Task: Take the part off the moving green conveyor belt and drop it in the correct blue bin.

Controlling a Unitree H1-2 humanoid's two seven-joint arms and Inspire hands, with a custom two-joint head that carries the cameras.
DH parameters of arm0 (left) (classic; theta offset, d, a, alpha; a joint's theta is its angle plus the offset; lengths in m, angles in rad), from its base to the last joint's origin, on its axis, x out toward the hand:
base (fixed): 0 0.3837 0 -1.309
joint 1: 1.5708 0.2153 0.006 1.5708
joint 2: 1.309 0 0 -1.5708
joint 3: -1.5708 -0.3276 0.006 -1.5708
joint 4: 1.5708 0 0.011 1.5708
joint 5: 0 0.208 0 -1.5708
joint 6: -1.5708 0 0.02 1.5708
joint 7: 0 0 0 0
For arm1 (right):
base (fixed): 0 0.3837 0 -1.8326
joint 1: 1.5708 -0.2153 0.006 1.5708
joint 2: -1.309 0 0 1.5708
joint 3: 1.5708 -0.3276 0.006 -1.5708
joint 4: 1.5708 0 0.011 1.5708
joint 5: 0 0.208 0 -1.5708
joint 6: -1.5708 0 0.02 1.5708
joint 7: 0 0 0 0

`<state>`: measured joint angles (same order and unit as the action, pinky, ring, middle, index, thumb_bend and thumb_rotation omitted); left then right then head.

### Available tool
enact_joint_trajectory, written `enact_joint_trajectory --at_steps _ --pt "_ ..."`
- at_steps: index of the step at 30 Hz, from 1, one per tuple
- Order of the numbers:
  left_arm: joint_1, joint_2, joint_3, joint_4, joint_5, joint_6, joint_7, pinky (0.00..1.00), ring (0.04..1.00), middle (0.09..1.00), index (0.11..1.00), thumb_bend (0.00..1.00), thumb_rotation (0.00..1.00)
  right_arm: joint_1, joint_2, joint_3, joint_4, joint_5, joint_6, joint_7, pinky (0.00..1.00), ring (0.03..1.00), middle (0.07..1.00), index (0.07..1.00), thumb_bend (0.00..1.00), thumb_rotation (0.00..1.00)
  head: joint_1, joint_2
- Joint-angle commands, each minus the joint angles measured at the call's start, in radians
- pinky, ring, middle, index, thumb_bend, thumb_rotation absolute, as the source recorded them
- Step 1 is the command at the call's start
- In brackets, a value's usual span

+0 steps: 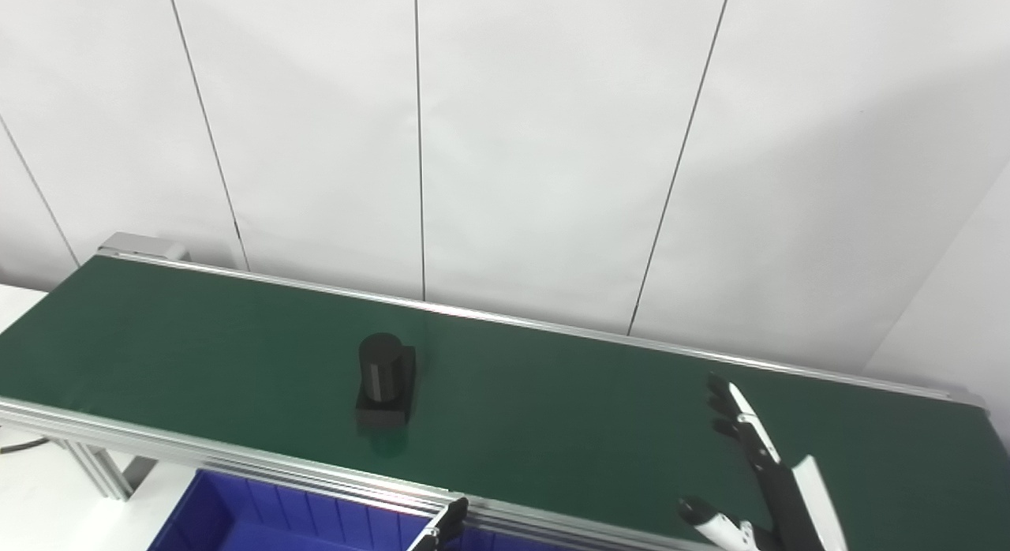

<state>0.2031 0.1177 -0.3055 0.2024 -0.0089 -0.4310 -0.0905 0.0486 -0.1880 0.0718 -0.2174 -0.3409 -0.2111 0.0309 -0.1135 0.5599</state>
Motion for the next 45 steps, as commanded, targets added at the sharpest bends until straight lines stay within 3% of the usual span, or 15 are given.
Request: enact_joint_trajectory --at_steps 1,7,15,20,28,31,35,45 --pt "-0.006 -0.01 0.018 -0.013 -0.016 -0.039 -0.034 0.97 0.989 0.999 0.983 0.92 0.78 -0.042 0.003 0.001 -0.025 0.011 0.016 0.01 0.81 0.911 0.946 0.968 0.8 0.81 -0.015 0.005" --pt "-0.009 -0.033 0.071 -0.003 -0.028 -0.039 -0.106 0.99 1.0 1.0 0.997 0.91 0.8 -0.103 0.012 0.013 0.014 0.006 0.045 0.024 0.84 0.927 0.948 0.974 0.82 0.8 -0.044 0.012" --pt "-0.005 -0.042 0.093 -0.009 -0.009 -0.039 -0.134 1.0 1.0 1.0 1.0 0.92 0.83 -0.209 0.021 0.048 0.081 -0.066 0.137 0.045 0.86 0.925 0.95 0.975 0.83 0.77 -0.041 0.023" --pt "-0.005 -0.048 0.098 -0.014 -0.007 -0.039 -0.139 1.0 1.0 1.0 0.997 0.92 0.83 -0.282 0.034 0.082 0.165 -0.102 0.171 0.047 0.84 0.908 0.94 0.962 0.8 0.69 -0.038 0.036" --pt "0.007 -0.039 0.083 -0.039 0.036 -0.039 -0.089 0.98 0.994 1.0 0.987 0.93 0.86 -0.389 0.078 0.147 0.269 -0.169 0.282 0.067 0.81 0.914 0.963 0.971 0.84 0.7 -0.041 0.048" --pt "0.009 -0.04 0.082 -0.042 0.025 -0.039 -0.091 0.98 0.995 1.0 0.986 0.95 0.85 -0.42 0.09 0.163 0.308 -0.175 0.298 0.063 0.8 0.906 0.962 0.967 0.85 0.67 -0.039 0.05" --pt "0.013 -0.027 0.06 -0.052 0.065 -0.039 -0.039 0.96 0.981 0.99 0.975 0.96 0.88 -0.465 0.109 0.183 0.375 -0.194 0.299 0.048 0.81 0.918 0.96 0.968 0.88 0.67 -0.041 0.053" --pt "0.0 0.077 -0.106 -0.073 0.151 -0.039 0.143 0.96 0.964 0.969 0.951 1.0 0.89 -0.549 0.144 0.215 0.51 -0.221 0.292 0.016 0.79 0.907 0.952 0.971 0.93 0.68 -0.043 0.062"
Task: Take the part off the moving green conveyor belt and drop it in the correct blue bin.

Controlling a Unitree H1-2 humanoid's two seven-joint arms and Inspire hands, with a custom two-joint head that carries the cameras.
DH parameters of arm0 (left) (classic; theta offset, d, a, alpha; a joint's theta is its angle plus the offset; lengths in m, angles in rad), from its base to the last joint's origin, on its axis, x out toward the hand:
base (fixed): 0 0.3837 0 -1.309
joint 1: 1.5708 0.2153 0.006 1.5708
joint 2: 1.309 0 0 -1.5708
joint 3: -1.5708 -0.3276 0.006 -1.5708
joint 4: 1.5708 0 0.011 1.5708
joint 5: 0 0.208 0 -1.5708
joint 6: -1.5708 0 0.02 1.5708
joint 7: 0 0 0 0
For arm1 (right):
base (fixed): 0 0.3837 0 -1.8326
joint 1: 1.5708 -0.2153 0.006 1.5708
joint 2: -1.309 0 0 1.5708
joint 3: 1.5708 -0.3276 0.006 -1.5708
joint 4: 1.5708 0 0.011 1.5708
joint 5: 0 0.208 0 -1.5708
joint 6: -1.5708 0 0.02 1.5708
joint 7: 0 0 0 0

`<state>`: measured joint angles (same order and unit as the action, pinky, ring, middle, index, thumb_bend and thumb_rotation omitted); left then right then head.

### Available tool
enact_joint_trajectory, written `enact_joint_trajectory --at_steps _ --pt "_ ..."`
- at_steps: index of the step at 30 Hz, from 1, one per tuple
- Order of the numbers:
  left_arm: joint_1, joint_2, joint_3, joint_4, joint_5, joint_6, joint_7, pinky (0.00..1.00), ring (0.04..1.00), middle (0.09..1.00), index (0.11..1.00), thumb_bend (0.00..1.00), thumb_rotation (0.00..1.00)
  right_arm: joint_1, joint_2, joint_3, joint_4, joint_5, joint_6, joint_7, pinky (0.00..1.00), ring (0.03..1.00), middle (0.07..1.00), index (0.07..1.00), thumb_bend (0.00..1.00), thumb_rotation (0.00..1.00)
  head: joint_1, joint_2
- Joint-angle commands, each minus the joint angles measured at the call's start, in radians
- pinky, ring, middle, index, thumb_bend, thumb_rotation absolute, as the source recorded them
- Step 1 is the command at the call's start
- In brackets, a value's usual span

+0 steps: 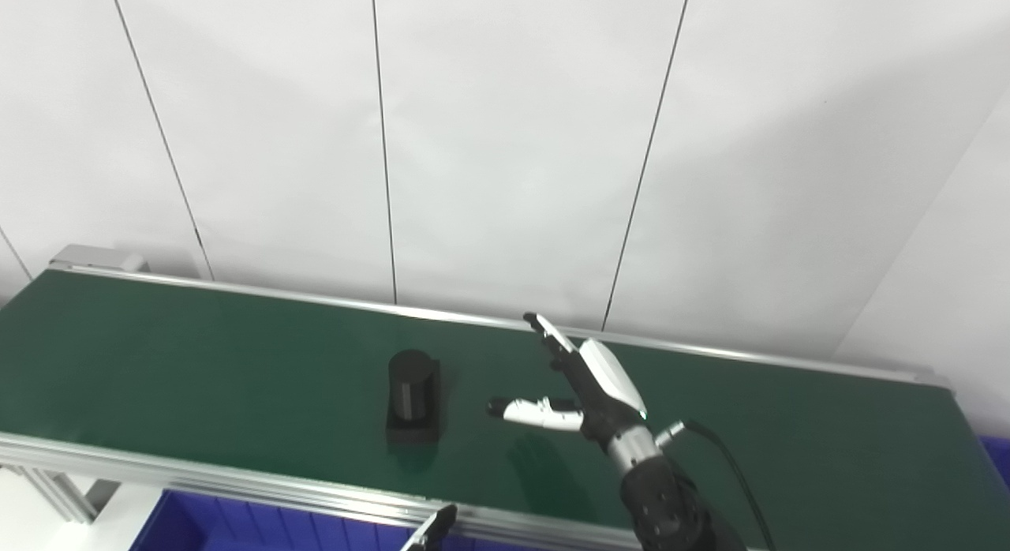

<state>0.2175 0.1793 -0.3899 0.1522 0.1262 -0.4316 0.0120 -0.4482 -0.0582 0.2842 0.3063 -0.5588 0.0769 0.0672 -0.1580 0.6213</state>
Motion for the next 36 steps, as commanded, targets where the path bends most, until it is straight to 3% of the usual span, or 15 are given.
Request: enact_joint_trajectory --at_steps 1,10,15,29,36 --pt "-0.018 0.026 -0.04 -0.023 0.024 -0.038 0.064 0.96 0.965 0.97 0.954 1.0 0.9 -0.059 0.017 0.005 -0.002 -0.004 0.003 -0.024 0.78 0.901 0.952 0.97 0.93 0.68 0.002 0.002" --pt "-0.061 0.087 -0.19 -0.011 0.07 -0.038 0.275 0.95 0.95 0.952 0.943 1.0 0.92 -0.124 0.049 0.042 0.121 -0.02 0.032 -0.025 0.78 0.905 0.964 0.968 0.96 0.64 0.005 0.009" --pt "-0.079 0.11 -0.254 -0.012 0.071 -0.038 0.344 0.94 0.945 0.953 0.945 1.0 0.91 -0.167 0.077 0.059 0.224 -0.019 0.015 -0.045 0.83 0.918 0.961 0.965 1.0 0.62 0.011 0.013" --pt "-0.092 0.12 -0.306 -0.011 0.045 -0.038 0.382 0.91 0.928 0.947 0.941 0.99 0.89 -0.289 0.146 0.095 0.49 0.001 -0.009 -0.095 0.86 0.926 0.969 0.981 1.0 0.54 0.019 0.018" --pt "-0.09 0.126 -0.312 -0.018 0.037 -0.038 0.38 0.9 0.926 0.947 0.944 0.98 0.88 -0.349 0.182 0.09 0.669 0.033 -0.07 -0.188 0.84 0.915 0.956 0.96 1.0 0.45 0.022 0.021"
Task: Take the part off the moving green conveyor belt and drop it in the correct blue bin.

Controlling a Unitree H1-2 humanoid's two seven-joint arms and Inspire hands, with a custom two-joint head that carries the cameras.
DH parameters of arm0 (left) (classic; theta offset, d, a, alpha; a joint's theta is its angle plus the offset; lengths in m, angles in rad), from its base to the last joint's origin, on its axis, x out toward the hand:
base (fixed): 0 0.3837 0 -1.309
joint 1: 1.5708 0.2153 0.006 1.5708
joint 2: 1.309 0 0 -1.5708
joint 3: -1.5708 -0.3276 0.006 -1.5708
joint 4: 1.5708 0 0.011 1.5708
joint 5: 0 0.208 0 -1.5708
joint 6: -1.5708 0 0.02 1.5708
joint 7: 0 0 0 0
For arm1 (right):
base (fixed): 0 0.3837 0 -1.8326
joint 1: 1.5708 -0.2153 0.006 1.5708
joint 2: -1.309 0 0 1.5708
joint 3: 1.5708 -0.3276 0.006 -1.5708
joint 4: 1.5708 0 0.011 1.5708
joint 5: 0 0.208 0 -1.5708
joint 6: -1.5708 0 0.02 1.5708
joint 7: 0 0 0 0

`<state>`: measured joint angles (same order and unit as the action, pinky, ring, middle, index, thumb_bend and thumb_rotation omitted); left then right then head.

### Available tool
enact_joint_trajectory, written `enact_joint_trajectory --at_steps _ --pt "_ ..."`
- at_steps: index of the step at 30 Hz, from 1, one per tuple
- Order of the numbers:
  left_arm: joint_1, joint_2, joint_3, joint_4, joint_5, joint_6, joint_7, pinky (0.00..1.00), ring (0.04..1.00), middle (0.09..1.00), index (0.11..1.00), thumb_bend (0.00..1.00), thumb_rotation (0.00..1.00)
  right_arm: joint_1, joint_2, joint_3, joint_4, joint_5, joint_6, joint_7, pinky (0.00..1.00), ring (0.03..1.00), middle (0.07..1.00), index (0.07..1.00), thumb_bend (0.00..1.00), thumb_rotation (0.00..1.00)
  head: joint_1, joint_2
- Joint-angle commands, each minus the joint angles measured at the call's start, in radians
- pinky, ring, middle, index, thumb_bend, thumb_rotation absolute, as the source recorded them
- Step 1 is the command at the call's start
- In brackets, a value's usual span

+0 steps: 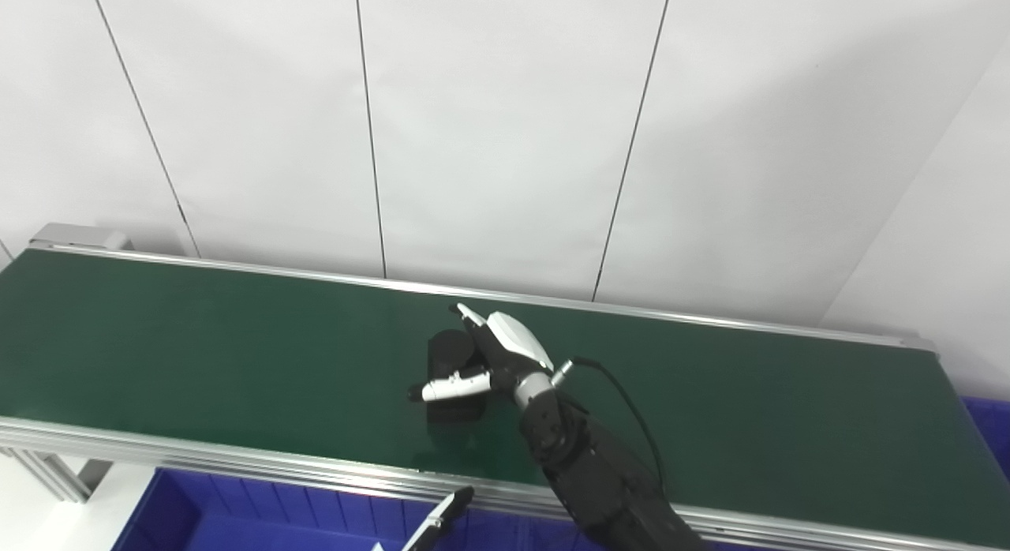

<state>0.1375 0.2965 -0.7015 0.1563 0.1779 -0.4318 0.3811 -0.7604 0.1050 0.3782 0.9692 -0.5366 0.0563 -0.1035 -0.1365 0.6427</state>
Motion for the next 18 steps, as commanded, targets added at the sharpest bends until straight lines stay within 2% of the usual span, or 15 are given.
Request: enact_joint_trajectory --at_steps 1,2,3,5,6,7,8,9,10,11,12,13,16,18 --pt "-0.008 0.008 -0.001 -0.025 -0.015 -0.038 0.01 0.9 0.926 0.947 0.944 0.98 0.88 -0.04 0.023 -0.007 0.023 0.018 -0.06 -0.033 0.84 0.913 0.954 0.957 1.0 0.43 0.003 0.002" --pt "-0.006 0.008 -0.001 -0.027 -0.015 -0.038 0.01 0.9 0.931 0.95 0.946 0.98 0.87 -0.042 0.026 -0.008 0.034 0.023 -0.068 -0.045 0.81 0.896 0.939 0.932 0.96 0.38 0.003 0.002" --pt "-0.005 0.009 -0.001 -0.029 -0.013 -0.038 0.012 0.91 0.935 0.953 0.95 0.98 0.87 -0.039 0.033 -0.023 0.047 0.041 -0.094 -0.074 0.77 0.863 0.91 0.884 0.92 0.28 0.002 0.004" --pt "-0.002 0.011 -0.001 -0.03 -0.012 -0.038 0.011 0.91 0.938 0.955 0.951 0.99 0.87 -0.034 0.045 -0.048 0.073 0.07 -0.15 -0.129 0.74 0.845 0.893 0.857 0.91 0.23 0.002 0.004" --pt "-0.002 0.011 0.0 -0.031 -0.012 -0.038 0.01 0.91 0.939 0.956 0.953 0.99 0.87 -0.032 0.049 -0.057 0.086 0.079 -0.175 -0.152 0.7 0.786 0.839 0.791 0.81 0.12 0.002 0.004" --pt "-0.001 0.012 -0.002 -0.033 -0.007 -0.038 0.013 0.91 0.939 0.957 0.954 0.99 0.87 -0.033 0.054 -0.067 0.102 0.09 -0.202 -0.176 0.68 0.766 0.821 0.769 0.78 0.09 0.004 0.009" --pt "-0.001 0.014 -0.003 -0.034 -0.003 -0.038 0.016 0.91 0.94 0.957 0.954 0.98 0.87 -0.034 0.057 -0.074 0.115 0.098 -0.222 -0.192 0.64 0.702 0.76 0.72 0.7 0.04 0.004 0.009" --pt "-0.002 0.013 -0.003 -0.034 -0.005 -0.038 0.017 0.91 0.94 0.957 0.955 0.98 0.87 -0.033 0.061 -0.084 0.123 0.106 -0.241 -0.214 0.61 0.668 0.729 0.694 0.66 0.02 0.002 0.009" --pt "-0.002 0.012 -0.002 -0.034 -0.008 -0.038 0.016 0.91 0.936 0.955 0.951 0.97 0.87 -0.033 0.064 -0.09 0.127 0.11 -0.249 -0.237 0.44 0.509 0.587 0.576 0.58 0.01 0.002 0.009" --pt "-0.003 0.011 -0.001 -0.033 -0.012 -0.038 0.015 0.9 0.932 0.952 0.948 0.97 0.87 -0.034 0.067 -0.092 0.132 0.112 -0.254 -0.252 0.32 0.39 0.491 0.536 0.54 0.0 0.0 0.011" --pt "-0.002 0.008 0.003 -0.033 -0.023 -0.038 0.008 0.9 0.931 0.951 0.946 0.97 0.86 -0.035 0.07 -0.094 0.135 0.112 -0.254 -0.27 0.27 0.345 0.46 0.521 0.53 0.0 0.0 0.011" --pt "-0.002 0.007 0.006 -0.033 -0.03 -0.038 0.001 0.9 0.932 0.952 0.945 0.97 0.86 -0.035 0.071 -0.094 0.139 0.11 -0.254 -0.285 0.23 0.303 0.436 0.508 0.52 0.0 0.0 0.011" --pt "-0.003 0.001 0.013 -0.027 -0.033 -0.038 0.0 0.89 0.927 0.949 0.941 0.97 0.87 -0.036 0.069 -0.09 0.15 0.108 -0.26 -0.313 0.24 0.309 0.414 0.5 0.52 0.0 -0.004 0.011" --pt "-0.004 0.001 0.016 -0.026 -0.032 -0.038 -0.001 0.89 0.928 0.951 0.942 0.96 0.88 -0.036 0.064 -0.082 0.155 0.103 -0.272 -0.332 0.22 0.277 0.402 0.495 0.52 0.0 -0.004 0.011"
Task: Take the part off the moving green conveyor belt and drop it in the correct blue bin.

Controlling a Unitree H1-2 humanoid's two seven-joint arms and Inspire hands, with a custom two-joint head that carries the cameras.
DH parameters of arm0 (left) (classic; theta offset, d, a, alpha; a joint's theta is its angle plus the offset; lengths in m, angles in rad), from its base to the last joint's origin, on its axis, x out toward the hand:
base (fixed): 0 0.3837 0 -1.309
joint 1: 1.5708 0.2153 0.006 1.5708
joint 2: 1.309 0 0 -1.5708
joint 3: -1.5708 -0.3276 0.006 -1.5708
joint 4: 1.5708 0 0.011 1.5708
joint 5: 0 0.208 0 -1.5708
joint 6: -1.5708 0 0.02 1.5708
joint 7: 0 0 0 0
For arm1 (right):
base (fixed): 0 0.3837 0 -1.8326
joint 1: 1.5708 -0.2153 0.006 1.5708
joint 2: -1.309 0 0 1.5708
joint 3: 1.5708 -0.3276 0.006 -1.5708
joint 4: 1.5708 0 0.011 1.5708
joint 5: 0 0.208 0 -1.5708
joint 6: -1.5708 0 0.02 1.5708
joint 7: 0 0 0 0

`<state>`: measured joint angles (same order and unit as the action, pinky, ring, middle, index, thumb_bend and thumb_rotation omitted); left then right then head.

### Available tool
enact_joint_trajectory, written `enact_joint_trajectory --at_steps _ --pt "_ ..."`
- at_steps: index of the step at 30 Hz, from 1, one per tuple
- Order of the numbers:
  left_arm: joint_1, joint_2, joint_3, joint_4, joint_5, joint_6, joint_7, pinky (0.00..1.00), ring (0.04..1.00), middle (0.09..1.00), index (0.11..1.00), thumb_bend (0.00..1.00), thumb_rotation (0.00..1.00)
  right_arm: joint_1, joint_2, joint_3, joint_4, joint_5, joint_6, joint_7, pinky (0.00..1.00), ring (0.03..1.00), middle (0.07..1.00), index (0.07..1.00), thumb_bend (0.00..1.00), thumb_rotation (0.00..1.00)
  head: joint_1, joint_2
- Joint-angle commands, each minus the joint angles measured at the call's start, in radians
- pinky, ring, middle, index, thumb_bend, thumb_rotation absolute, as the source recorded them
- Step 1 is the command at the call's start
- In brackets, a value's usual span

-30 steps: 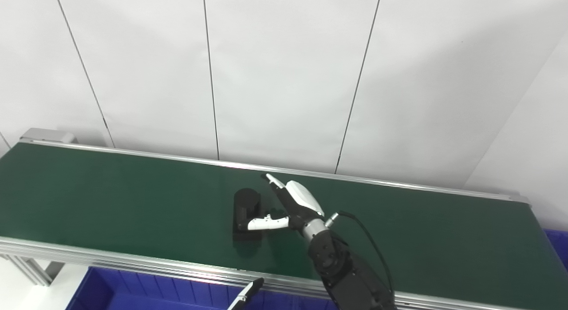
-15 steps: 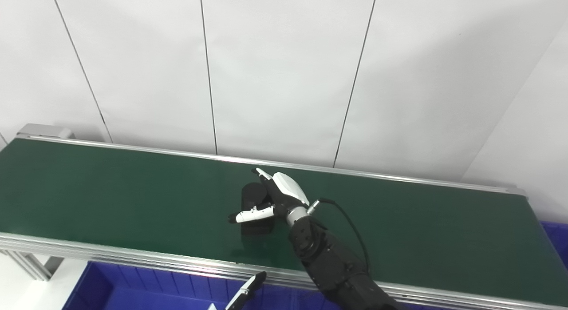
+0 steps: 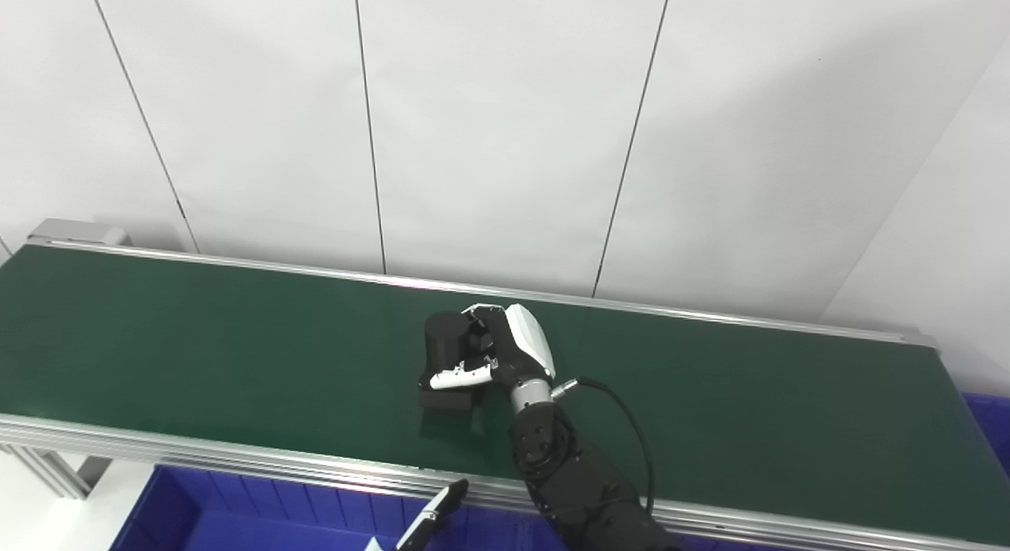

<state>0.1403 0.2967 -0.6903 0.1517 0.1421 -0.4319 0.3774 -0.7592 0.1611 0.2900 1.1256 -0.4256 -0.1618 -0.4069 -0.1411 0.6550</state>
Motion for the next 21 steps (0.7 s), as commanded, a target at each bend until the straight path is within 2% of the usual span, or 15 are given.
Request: enact_joint_trajectory --at_steps 1,3,6,8,10,11,16,19,20,21 --pt "-0.009 0.001 0.004 -0.02 0.008 -0.038 0.007 0.89 0.927 0.95 0.94 0.96 0.88 -0.036 0.006 0.01 0.0 -0.012 -0.059 -0.04 0.22 0.276 0.403 0.493 0.52 0.0 0.0 -0.001" --pt "-0.012 0.003 0.003 -0.019 0.013 -0.038 0.011 0.89 0.928 0.95 0.942 0.96 0.88 -0.034 0.002 0.017 0.003 -0.017 -0.066 -0.057 0.24 0.308 0.428 0.485 0.52 0.0 -0.001 -0.001" --pt "-0.015 -0.001 0.009 -0.017 0.011 -0.038 0.017 0.9 0.928 0.947 0.938 0.96 0.88 -0.026 0.001 0.003 -0.008 0.001 -0.057 -0.061 0.27 0.346 0.519 0.468 0.51 0.0 -0.003 0.002" --pt "-0.015 -0.003 0.01 -0.016 0.01 -0.038 0.023 0.9 0.925 0.943 0.932 0.96 0.88 -0.014 -0.003 0.0 -0.031 0.003 -0.057 -0.065 0.28 0.359 0.503 0.476 0.52 0.0 -0.003 0.001" --pt "-0.02 -0.001 0.009 -0.012 0.01 -0.038 0.03 0.9 0.922 0.939 0.927 0.96 0.88 0.003 -0.008 0.0 -0.063 -0.001 -0.061 -0.078 0.31 0.436 0.496 0.479 0.51 0.0 -0.007 0.004" --pt "-0.023 0.001 0.009 -0.01 0.016 -0.038 0.037 0.91 0.92 0.935 0.926 0.97 0.88 0.019 -0.01 -0.008 -0.093 0.003 -0.065 -0.086 0.33 0.437 0.525 0.477 0.51 0.0 -0.01 0.008" --pt "-0.022 0.005 0.014 -0.013 0.024 -0.038 0.047 0.91 0.921 0.934 0.926 0.97 0.9 0.103 -0.018 -0.042 -0.263 0.021 -0.061 -0.09 0.36 0.436 0.554 0.467 0.51 0.0 -0.016 0.013" --pt "-0.016 0.007 0.023 -0.023 0.006 -0.038 0.026 0.92 0.934 0.941 0.932 0.96 0.9 0.168 -0.032 -0.049 -0.403 0.011 -0.025 -0.071 0.35 0.435 0.556 0.465 0.51 0.0 -0.02 0.018" --pt "-0.013 0.005 0.028 -0.026 0.0 -0.038 0.02 0.93 0.939 0.942 0.93 0.95 0.89 0.192 -0.037 -0.052 -0.454 0.014 -0.018 -0.059 0.41 0.458 0.535 0.464 0.51 0.0 -0.02 0.02" --pt "-0.011 0.004 0.032 -0.029 -0.004 -0.038 0.015 0.93 0.939 0.943 0.93 0.95 0.89 0.209 -0.04 -0.055 -0.487 0.016 -0.012 -0.049 0.42 0.458 0.529 0.467 0.51 0.0 -0.021 0.022"
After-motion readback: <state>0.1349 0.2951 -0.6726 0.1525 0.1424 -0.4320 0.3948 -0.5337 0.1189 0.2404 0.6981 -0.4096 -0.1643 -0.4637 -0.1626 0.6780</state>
